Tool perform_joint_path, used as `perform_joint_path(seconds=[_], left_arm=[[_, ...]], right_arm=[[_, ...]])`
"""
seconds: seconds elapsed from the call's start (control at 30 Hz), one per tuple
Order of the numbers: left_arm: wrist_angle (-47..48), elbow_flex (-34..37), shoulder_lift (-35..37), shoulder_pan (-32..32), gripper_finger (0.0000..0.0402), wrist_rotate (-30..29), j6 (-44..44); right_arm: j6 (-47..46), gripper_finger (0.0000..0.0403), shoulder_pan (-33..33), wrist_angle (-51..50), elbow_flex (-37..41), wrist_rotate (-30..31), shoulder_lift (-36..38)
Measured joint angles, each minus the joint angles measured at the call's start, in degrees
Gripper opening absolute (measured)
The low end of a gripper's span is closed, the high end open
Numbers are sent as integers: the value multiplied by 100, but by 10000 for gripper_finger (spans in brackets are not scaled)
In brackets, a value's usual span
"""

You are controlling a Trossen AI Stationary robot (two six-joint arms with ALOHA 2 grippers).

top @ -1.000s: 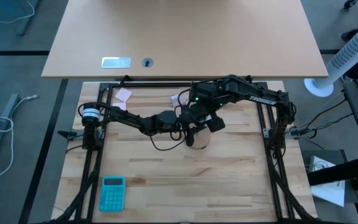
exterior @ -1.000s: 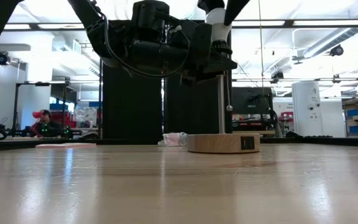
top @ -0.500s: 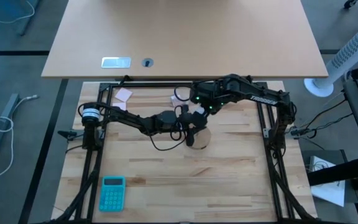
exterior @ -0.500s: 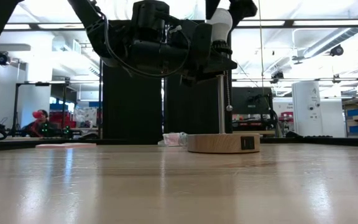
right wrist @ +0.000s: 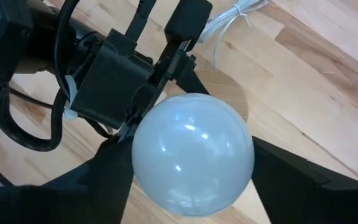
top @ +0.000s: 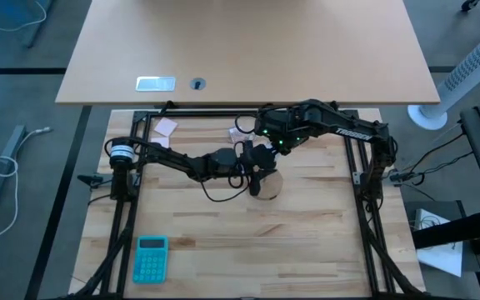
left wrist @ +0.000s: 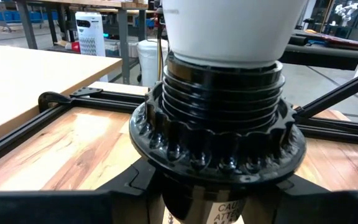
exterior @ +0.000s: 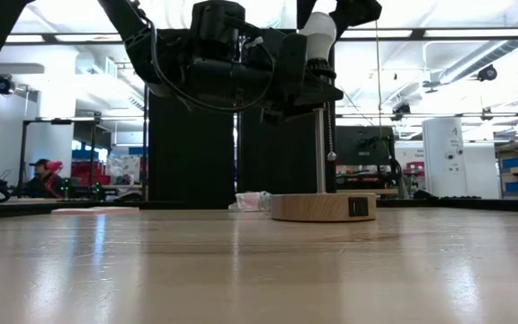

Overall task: Screw lightbulb
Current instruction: Remove the light bulb from the lamp

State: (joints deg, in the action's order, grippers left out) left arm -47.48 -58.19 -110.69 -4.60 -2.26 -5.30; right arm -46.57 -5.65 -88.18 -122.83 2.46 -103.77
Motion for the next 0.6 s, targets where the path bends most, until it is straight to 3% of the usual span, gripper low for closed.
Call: perform_joint_path(seconds=[0.13,0.3,0.47,0.6], left_arm=[[2,0,0,2,139,0,-9],[1,0,0,0,139,18,-24],[4,0,0,0,139,87,-15],[10,0,0,-2,139,126,-2]], right_arm=[[204,254,0,10,0,-3,0],[1411,265,7,22,0,-35,0],[3269,267,4,34,2,-108,0],[5434,263,-3,2,7,-208,-2]])
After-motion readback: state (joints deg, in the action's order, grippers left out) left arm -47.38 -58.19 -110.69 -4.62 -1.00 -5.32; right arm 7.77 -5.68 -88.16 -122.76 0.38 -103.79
